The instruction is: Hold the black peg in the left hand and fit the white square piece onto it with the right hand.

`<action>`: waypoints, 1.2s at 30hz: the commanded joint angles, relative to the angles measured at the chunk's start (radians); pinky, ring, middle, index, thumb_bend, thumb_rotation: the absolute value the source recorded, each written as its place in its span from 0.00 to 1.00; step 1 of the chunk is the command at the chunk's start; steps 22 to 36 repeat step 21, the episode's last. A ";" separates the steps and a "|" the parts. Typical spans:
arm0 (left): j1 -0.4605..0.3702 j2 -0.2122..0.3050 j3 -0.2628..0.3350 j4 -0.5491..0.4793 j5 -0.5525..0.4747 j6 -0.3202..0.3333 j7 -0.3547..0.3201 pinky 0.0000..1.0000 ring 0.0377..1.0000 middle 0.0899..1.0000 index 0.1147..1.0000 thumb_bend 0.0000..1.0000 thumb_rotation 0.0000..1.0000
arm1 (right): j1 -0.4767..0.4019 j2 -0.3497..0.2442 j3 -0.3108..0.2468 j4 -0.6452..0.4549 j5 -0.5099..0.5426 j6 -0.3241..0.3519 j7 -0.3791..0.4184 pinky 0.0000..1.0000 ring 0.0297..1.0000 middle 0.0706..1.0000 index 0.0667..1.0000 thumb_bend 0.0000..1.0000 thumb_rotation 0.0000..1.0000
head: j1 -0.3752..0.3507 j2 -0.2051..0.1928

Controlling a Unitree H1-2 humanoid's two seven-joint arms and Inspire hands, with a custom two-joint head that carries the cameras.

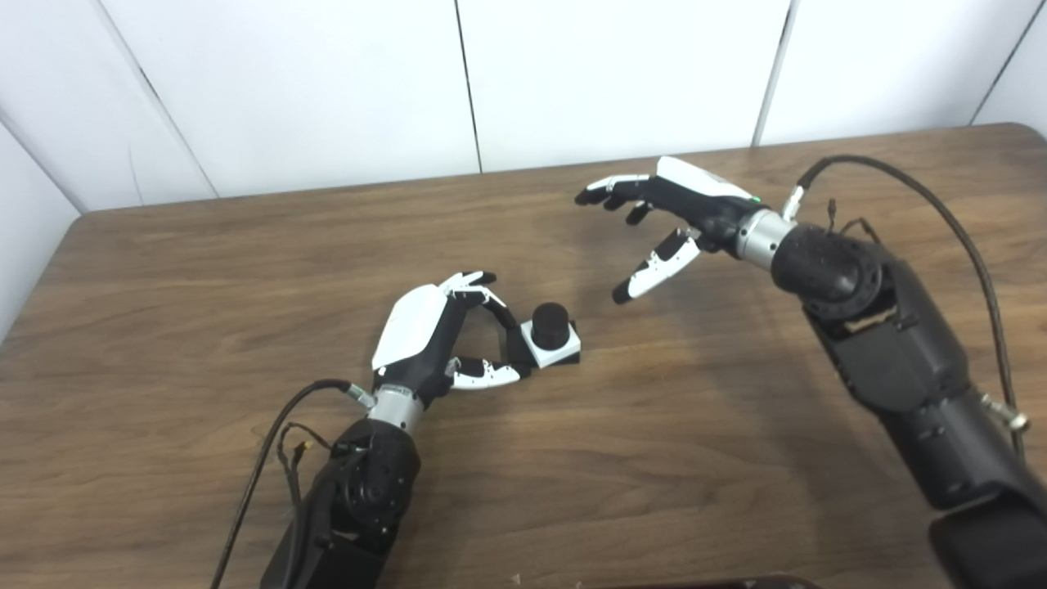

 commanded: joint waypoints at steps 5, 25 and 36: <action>-0.019 0.010 -0.003 0.034 0.019 -0.016 -0.002 0.91 0.93 0.87 0.42 0.52 0.08 | 0.020 0.057 -0.062 -0.030 0.032 -0.060 -0.178 0.64 0.74 0.77 0.77 0.76 0.12 | 0.000 -0.006; -0.025 -0.001 -0.003 0.056 0.019 -0.028 0.015 0.89 0.92 0.87 0.42 0.52 0.08 | 0.149 0.157 -0.089 -0.016 0.038 -0.117 -0.407 0.67 0.76 0.78 0.79 0.69 0.16 | -0.010 -0.016; -0.025 -0.001 -0.003 0.056 0.019 -0.028 0.015 0.89 0.92 0.87 0.42 0.52 0.08 | 0.149 0.157 -0.089 -0.016 0.038 -0.117 -0.407 0.67 0.76 0.78 0.79 0.69 0.16 | -0.010 -0.016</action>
